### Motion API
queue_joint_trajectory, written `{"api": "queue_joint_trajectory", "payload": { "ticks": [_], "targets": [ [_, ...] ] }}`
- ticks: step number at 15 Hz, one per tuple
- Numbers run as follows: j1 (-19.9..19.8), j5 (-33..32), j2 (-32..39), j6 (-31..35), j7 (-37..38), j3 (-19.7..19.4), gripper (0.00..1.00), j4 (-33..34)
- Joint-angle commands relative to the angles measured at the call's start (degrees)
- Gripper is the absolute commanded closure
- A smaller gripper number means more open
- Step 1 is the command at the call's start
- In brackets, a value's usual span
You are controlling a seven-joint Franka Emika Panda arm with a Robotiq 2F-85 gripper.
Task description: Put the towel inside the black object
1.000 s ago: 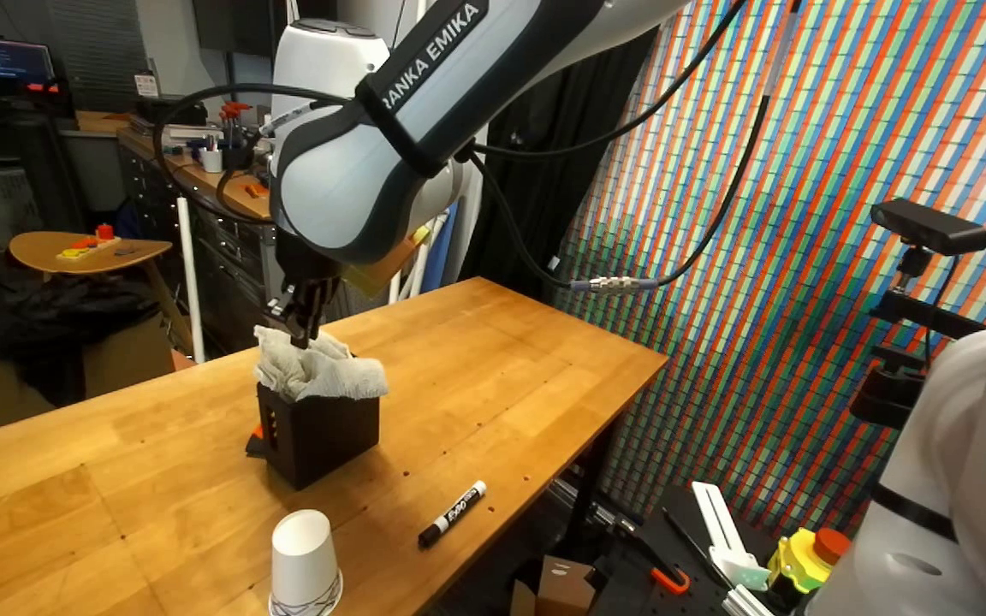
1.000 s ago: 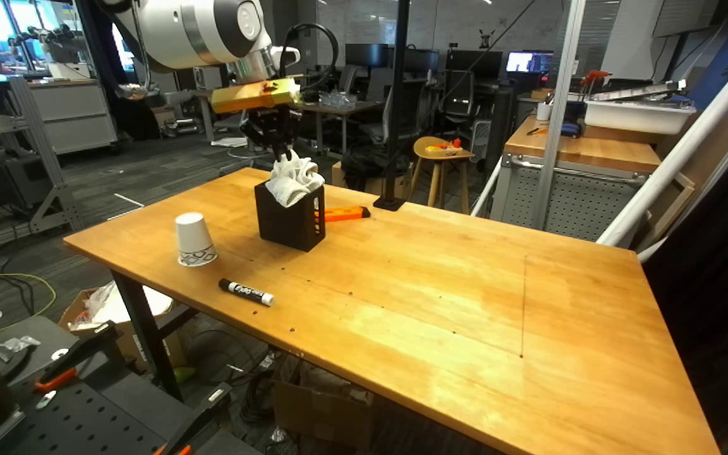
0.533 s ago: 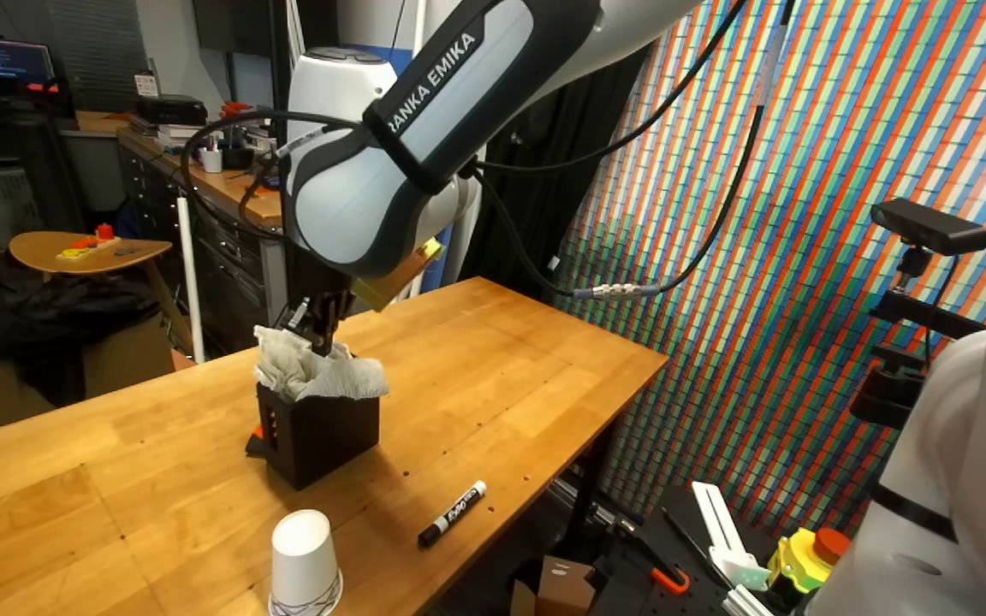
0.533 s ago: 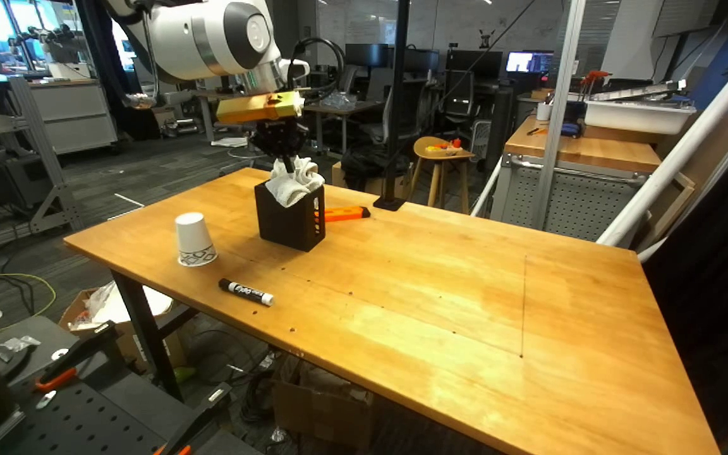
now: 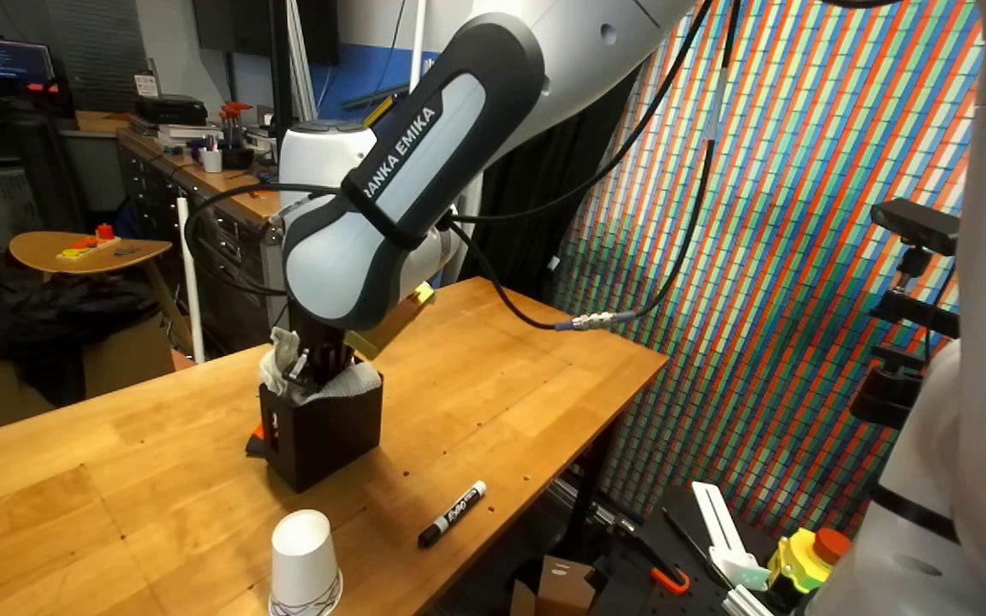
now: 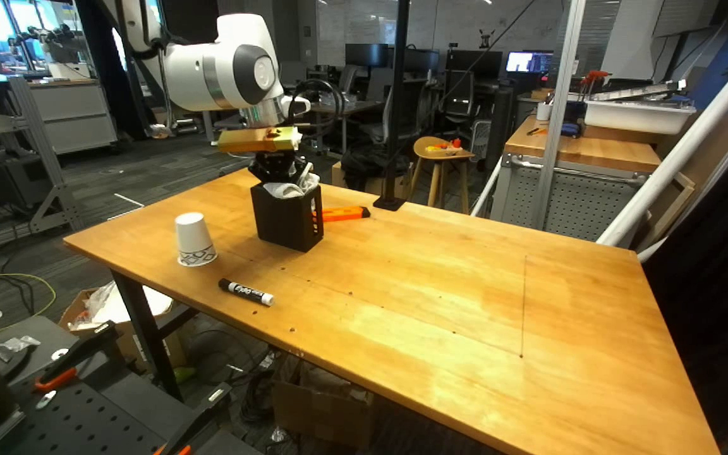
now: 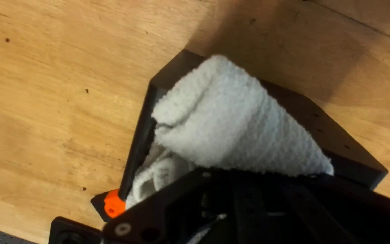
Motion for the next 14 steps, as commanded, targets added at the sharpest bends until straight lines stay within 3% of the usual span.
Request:
{"api": "queue_joint_trajectory", "payload": {
  "ticks": [1, 9, 14],
  "targets": [
    [0.8, 1.9, 3.3, -0.9, -0.3, 0.1, 1.00, 2.0],
    [-0.2, 6.2, 7.8, -1.3, -2.1, 1.3, 1.00, 3.1],
    [0.0, 7.4, 6.0, -2.5, -2.7, 1.3, 1.00, 2.8]
  ]
}}
